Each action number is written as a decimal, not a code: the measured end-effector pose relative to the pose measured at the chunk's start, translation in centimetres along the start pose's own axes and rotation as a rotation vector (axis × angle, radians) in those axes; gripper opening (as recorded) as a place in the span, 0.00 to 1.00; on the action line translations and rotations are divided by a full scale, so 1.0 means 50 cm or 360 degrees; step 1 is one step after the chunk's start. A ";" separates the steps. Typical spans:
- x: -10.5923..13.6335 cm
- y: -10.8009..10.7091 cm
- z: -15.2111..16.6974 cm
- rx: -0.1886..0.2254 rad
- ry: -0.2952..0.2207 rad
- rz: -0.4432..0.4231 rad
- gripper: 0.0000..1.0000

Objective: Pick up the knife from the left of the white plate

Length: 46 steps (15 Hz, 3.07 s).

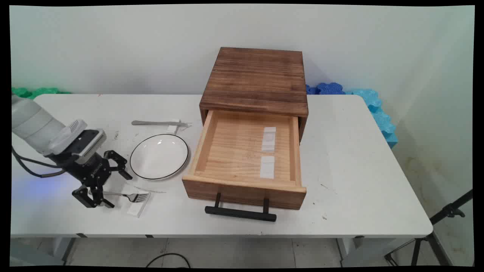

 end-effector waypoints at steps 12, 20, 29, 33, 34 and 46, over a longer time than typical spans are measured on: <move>0.045 -0.032 -0.088 0.0094 0.0077 -0.0147 1.00; 0.091 -0.066 -0.181 0.0191 0.0169 -0.0251 1.00; 0.148 -0.110 -0.271 0.0303 0.0265 -0.0363 1.00; 0.166 -0.136 -0.301 0.0358 0.0296 -0.0406 1.00; 0.168 -0.142 -0.307 0.0371 0.0300 -0.0417 1.00; 0.161 -0.200 -0.333 0.0479 0.0288 -0.0461 1.00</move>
